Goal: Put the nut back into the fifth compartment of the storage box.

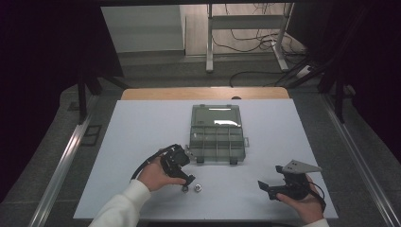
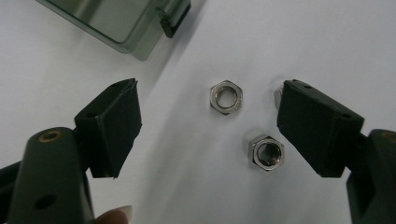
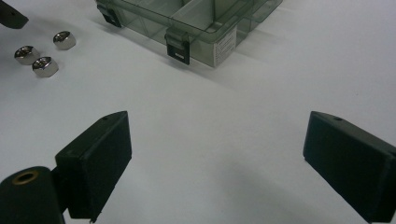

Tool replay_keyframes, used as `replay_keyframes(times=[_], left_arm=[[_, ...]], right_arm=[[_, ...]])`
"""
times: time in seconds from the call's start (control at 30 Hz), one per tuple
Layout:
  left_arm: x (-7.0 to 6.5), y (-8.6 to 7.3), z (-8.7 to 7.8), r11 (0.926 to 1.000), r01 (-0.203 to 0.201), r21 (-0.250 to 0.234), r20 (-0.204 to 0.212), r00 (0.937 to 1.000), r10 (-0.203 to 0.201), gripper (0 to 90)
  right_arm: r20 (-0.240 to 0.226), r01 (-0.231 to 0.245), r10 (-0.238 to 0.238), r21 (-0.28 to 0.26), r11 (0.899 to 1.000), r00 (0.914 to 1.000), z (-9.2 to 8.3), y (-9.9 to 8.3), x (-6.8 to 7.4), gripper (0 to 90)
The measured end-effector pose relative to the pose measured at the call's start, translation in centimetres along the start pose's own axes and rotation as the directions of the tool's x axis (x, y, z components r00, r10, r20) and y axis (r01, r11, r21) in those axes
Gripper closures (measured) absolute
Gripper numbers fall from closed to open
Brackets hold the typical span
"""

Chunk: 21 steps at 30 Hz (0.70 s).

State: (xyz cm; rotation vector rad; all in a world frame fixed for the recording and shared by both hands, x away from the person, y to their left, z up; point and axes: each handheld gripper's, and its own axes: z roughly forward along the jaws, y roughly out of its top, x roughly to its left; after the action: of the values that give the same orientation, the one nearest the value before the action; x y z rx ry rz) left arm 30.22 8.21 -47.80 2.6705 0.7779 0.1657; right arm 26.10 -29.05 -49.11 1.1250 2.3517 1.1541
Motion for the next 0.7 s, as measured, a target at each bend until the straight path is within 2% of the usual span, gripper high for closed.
replay_keyframes(times=[0.27, 0.37, 0.47, 0.6, 0.67, 0.7], left_arm=[[-0.4, 0.6, 1.5, 0.9977, -0.020, 0.065, -0.006, 0.9998, 0.021, 25.1], [-0.5, 0.8, 2.3, 0.9951, -0.028, 0.095, -0.011, 0.9995, 0.029, 27.6], [-0.6, 0.9, 2.6, 0.9936, -0.040, 0.105, -0.009, 0.9991, 0.041, 30.8], [-0.8, 1.1, 3.1, 0.9916, -0.056, 0.116, -0.002, 0.9984, 0.056, 45.3], [-0.8, 1.1, 3.2, 0.9911, -0.057, 0.120, 0.023, 0.9982, 0.054, 48.2], [-0.6, 1.2, 3.2, 0.9911, -0.052, 0.123, 0.057, 0.9974, 0.045, 54.0]], right_arm=[[0.014, 0.003, -0.003, 0.014, 1.000, 0.9999, 0.1, -0.1, 0.0, 8.1], [0.016, 0.004, -0.004, 0.018, 1.000, 0.9999, 0.1, -0.1, -0.1, 8.2], [0.017, 0.004, -0.005, 0.021, 1.000, 0.9998, 0.2, -0.1, -0.1, 8.3], [0.030, -0.002, 0.001, 0.036, 0.999, 0.9995, 0.2, -0.2, -0.1, 8.8], [0.034, -0.003, 0.002, 0.038, 0.999, 0.9994, 0.2, -0.2, -0.2, 8.8], [0.037, -0.007, 0.005, 0.041, 0.999, 0.9993, 0.2, -0.2, -0.2, 9.0]])
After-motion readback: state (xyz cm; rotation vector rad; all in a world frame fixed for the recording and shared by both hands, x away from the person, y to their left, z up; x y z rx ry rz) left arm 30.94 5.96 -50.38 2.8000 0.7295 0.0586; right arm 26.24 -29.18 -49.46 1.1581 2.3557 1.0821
